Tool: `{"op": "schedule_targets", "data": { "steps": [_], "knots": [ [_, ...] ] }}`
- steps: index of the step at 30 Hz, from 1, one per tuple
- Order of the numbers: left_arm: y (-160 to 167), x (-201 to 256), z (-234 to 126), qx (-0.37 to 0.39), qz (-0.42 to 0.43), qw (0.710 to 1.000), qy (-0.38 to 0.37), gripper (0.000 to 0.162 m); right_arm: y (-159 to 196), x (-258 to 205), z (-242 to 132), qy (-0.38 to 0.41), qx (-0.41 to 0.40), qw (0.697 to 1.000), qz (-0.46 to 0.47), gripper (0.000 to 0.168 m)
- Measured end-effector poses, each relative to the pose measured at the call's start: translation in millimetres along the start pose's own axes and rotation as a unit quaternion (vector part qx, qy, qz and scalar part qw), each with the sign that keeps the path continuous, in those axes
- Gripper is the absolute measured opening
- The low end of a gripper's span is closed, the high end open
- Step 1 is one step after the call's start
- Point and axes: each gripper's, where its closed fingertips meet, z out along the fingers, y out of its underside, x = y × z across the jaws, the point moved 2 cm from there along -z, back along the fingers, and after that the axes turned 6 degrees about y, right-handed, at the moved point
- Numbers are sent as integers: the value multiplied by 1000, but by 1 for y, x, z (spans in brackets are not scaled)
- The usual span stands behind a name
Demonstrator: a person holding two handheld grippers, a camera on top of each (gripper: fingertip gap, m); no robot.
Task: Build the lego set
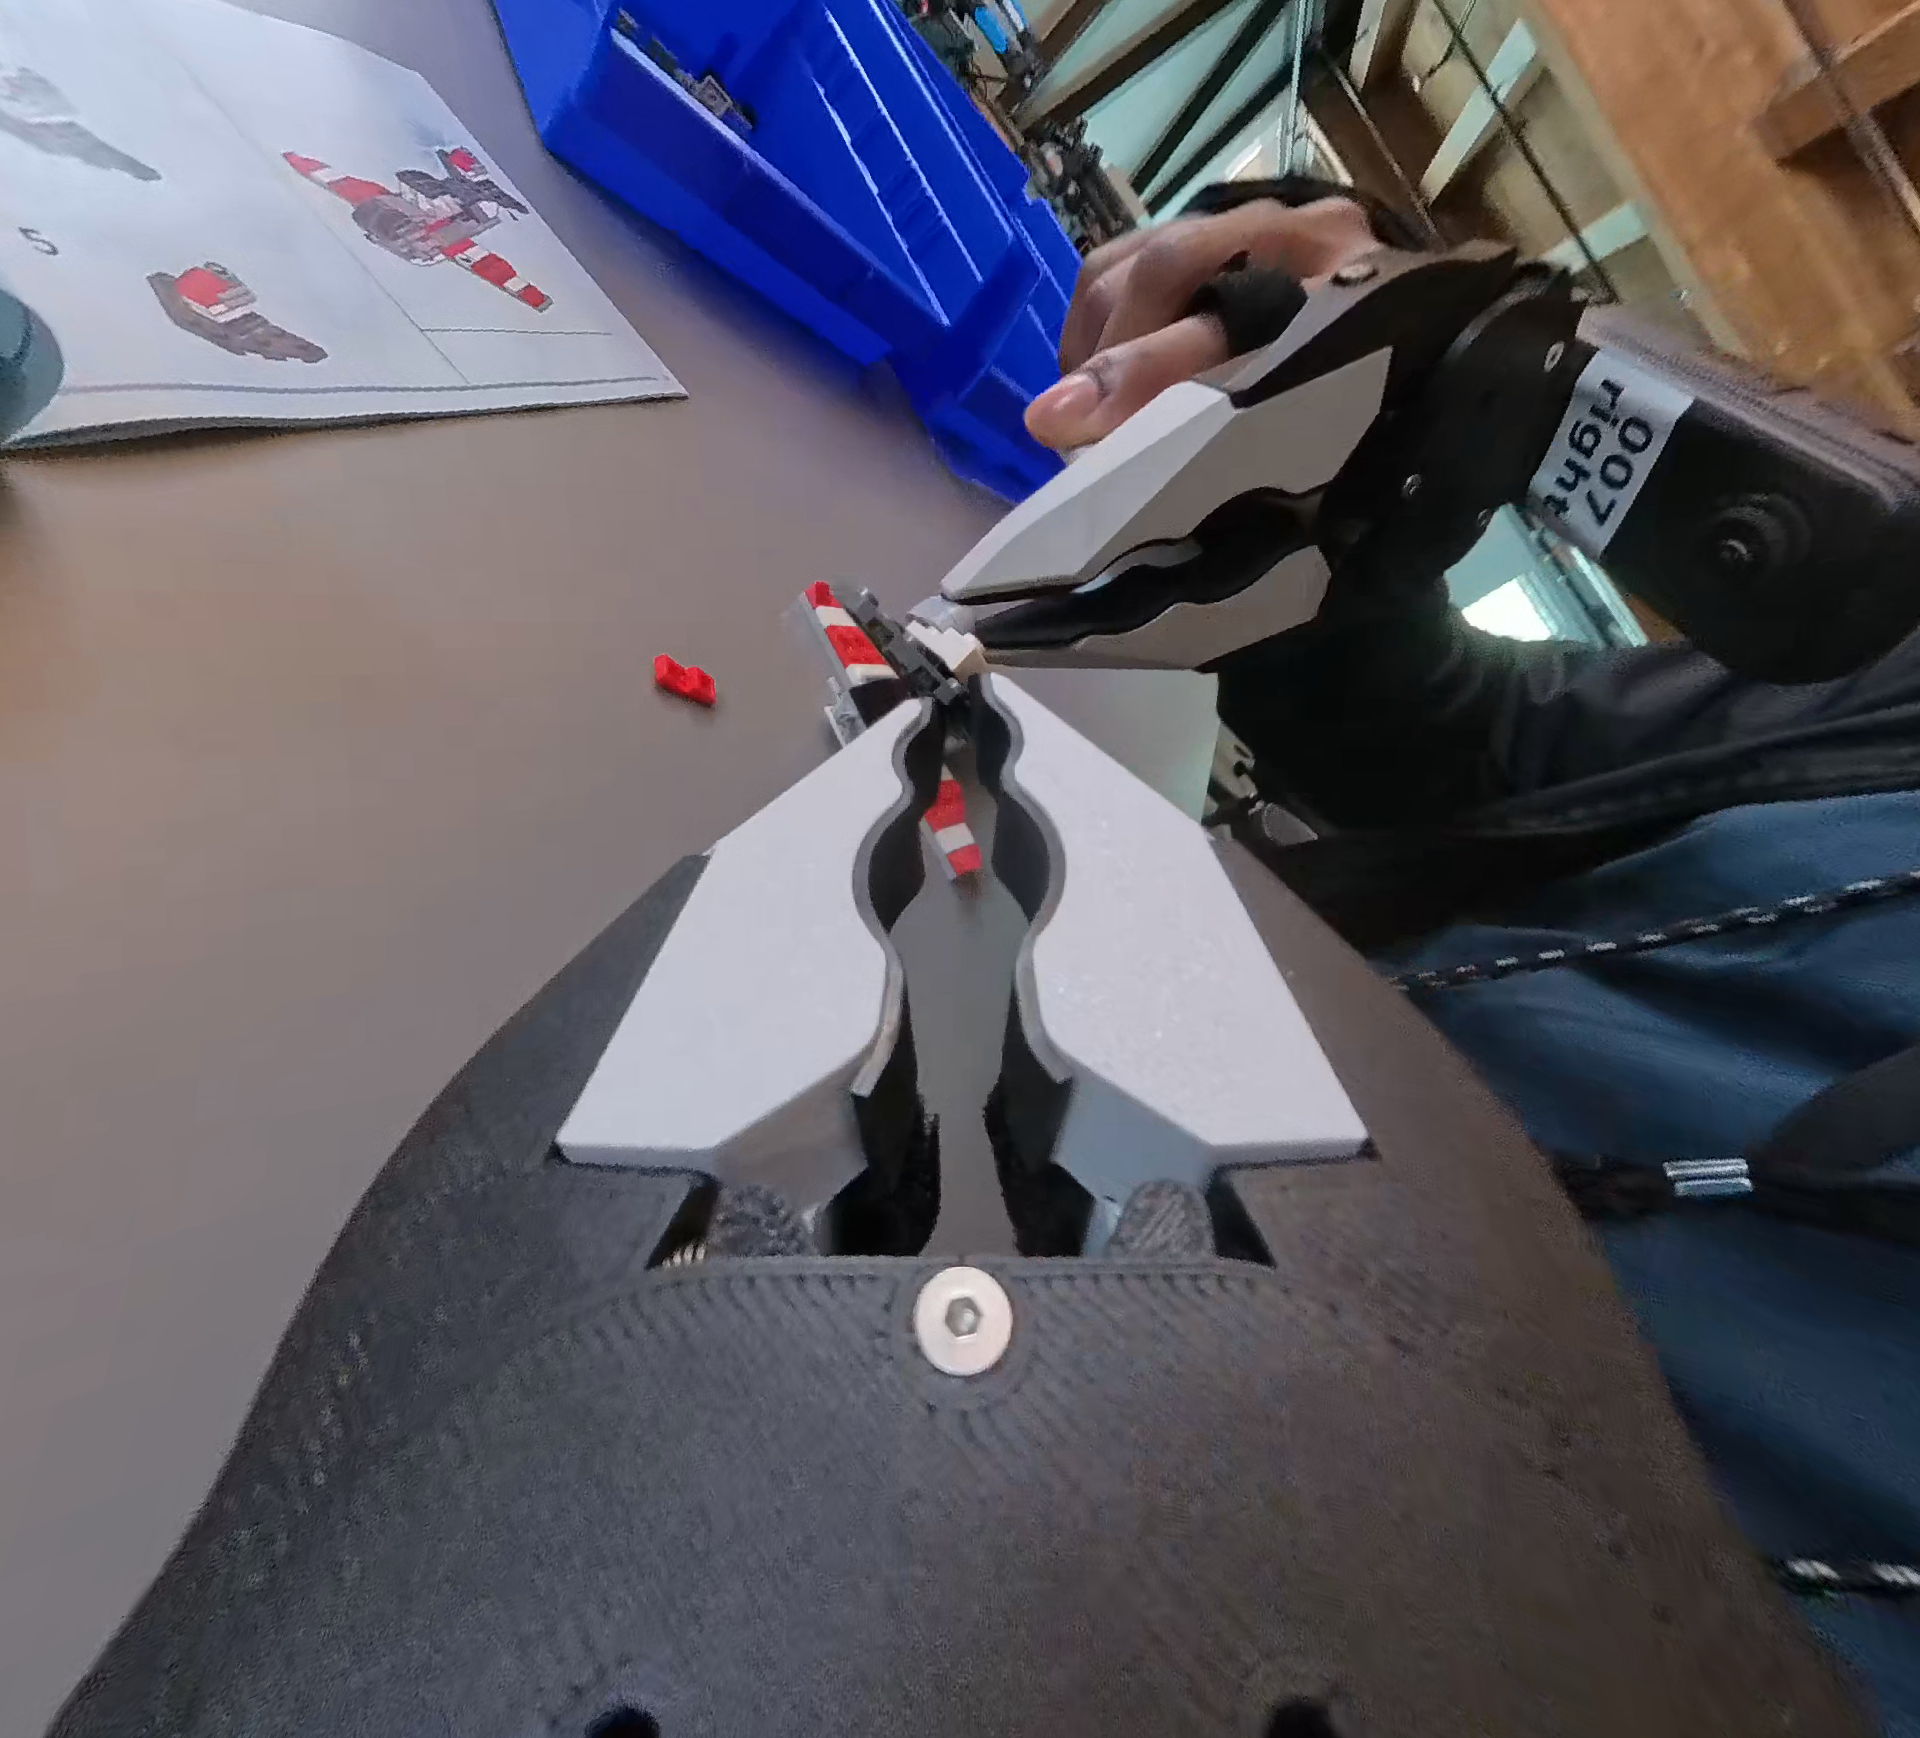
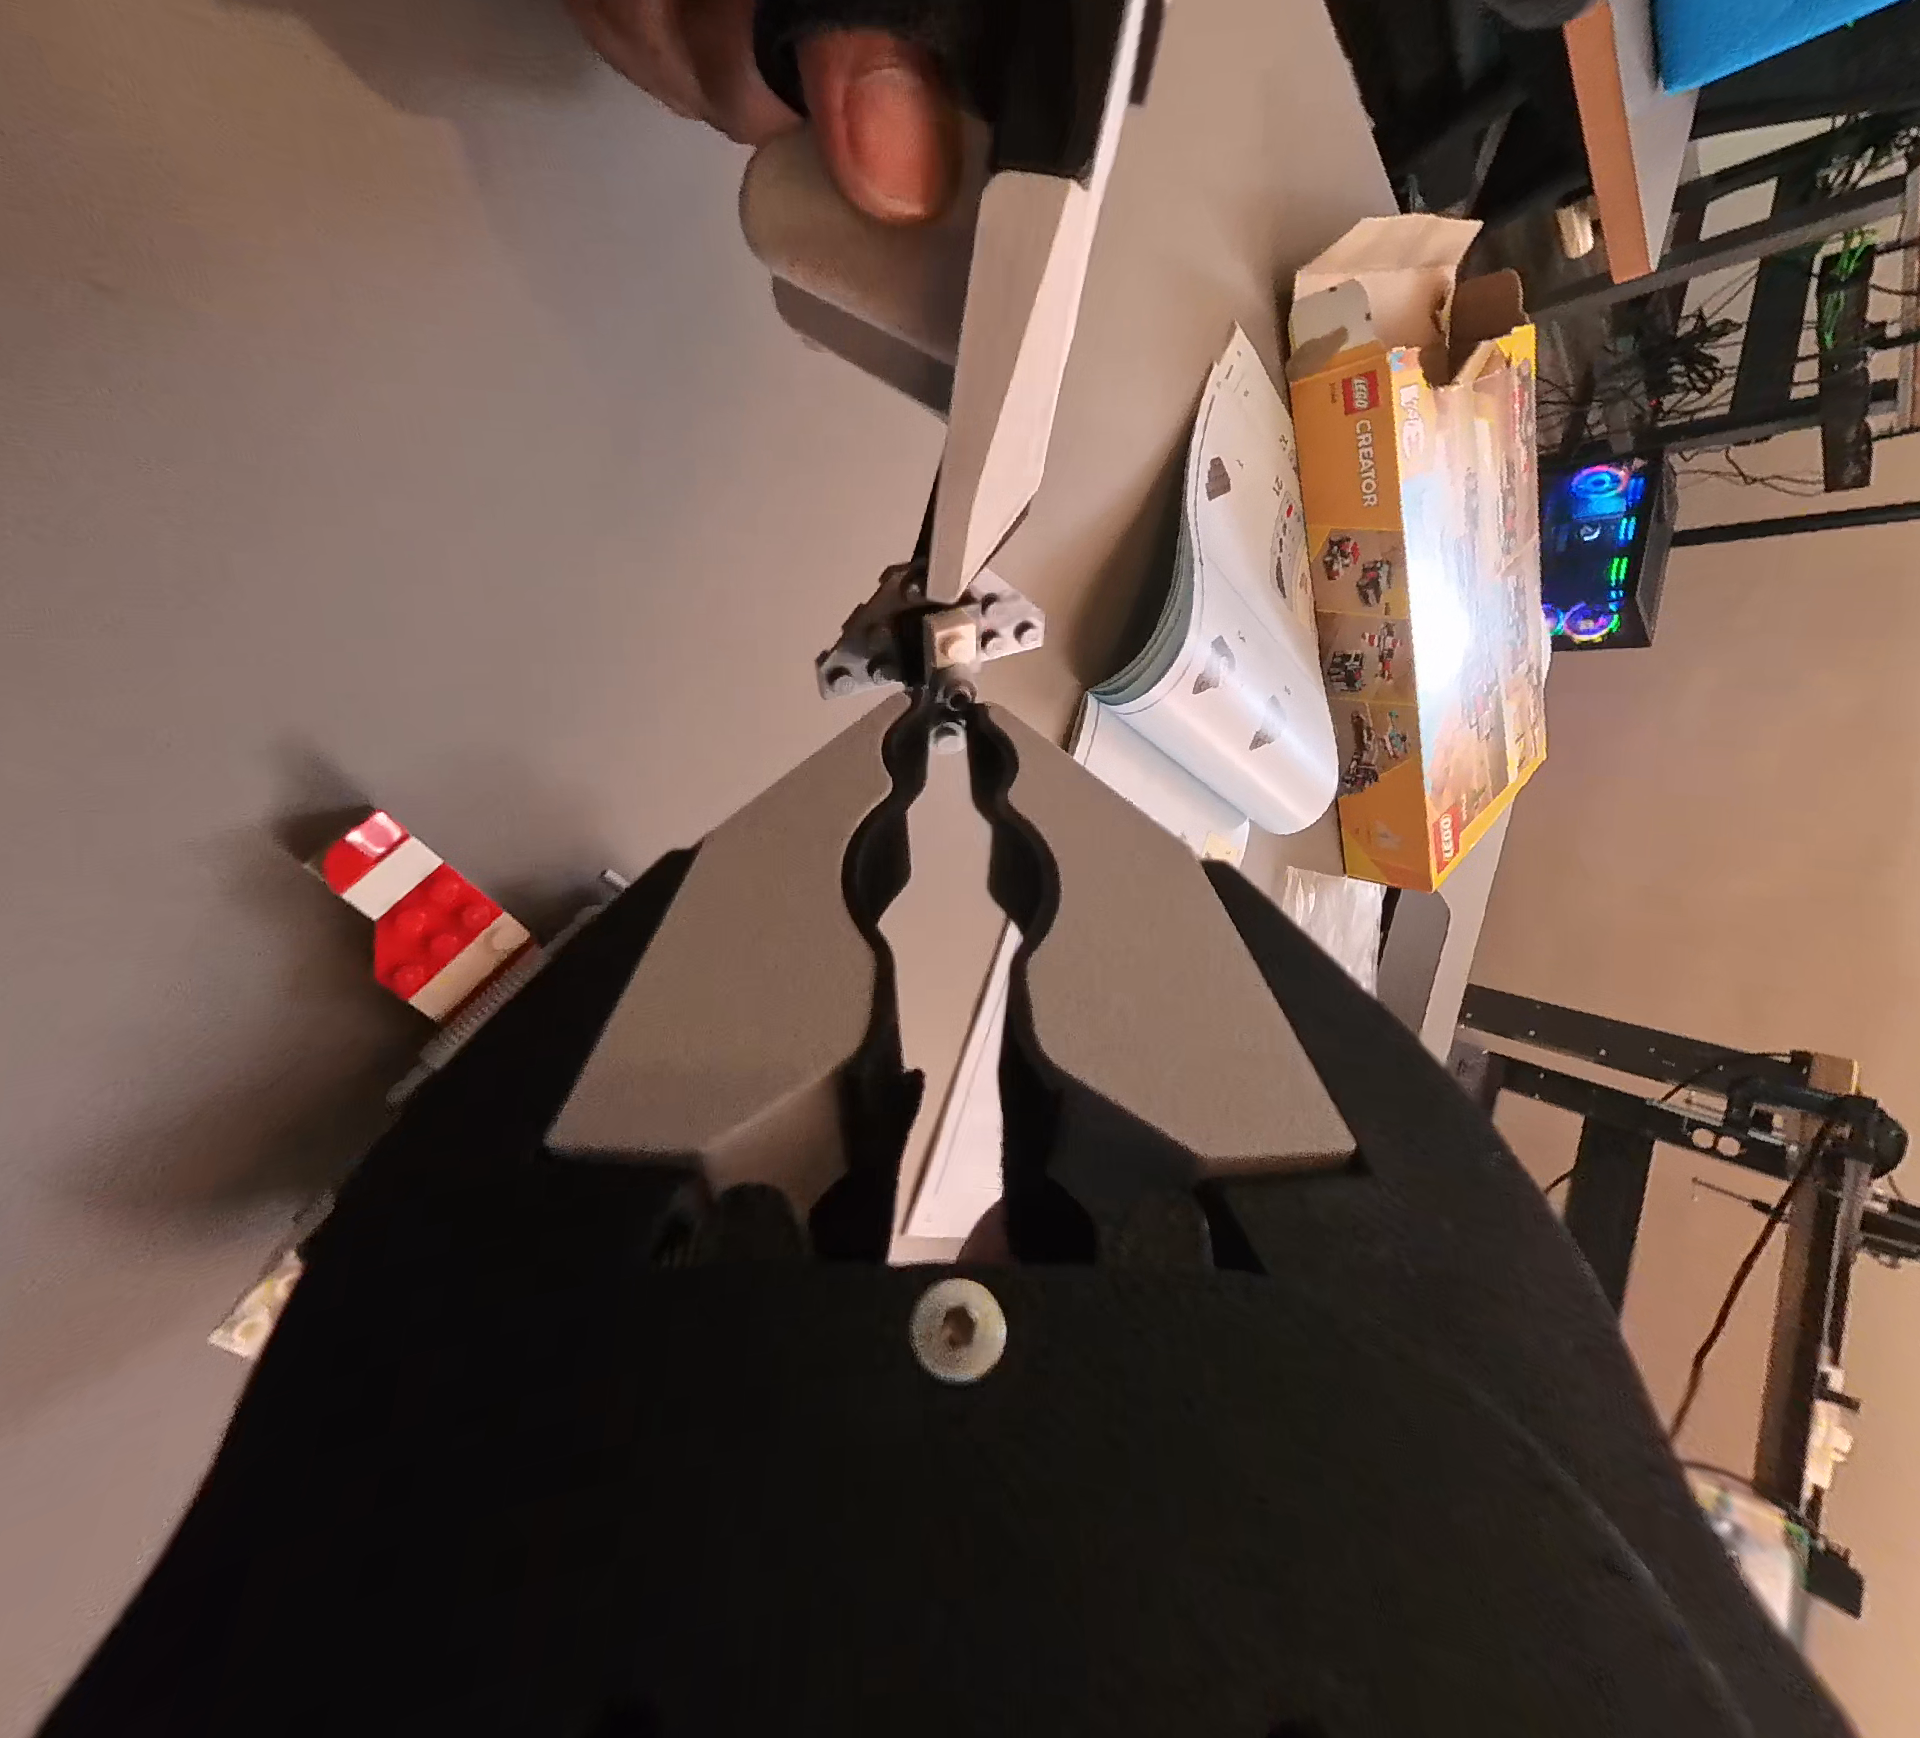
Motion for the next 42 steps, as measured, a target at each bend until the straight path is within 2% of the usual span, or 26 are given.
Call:
{"op": "schedule_targets", "data": {
  "steps": [1,11,29,42],
  "knots": [
    [1,1,1,-7,8,1000,-1,5,0,-1,-1,-3,0,1000,-9,7],
    [1,8,2,-13,37,999,9,5,-4,-1,-8,5,5,998,-64,7],
    [0,8,4,8,5,1000,24,6,-3,1,-9,20,-8,996,-84,7],
    [-2,7,5,28,-34,998,41,14,-3,3,-9,31,-8,996,-88,7]
  ]
}}
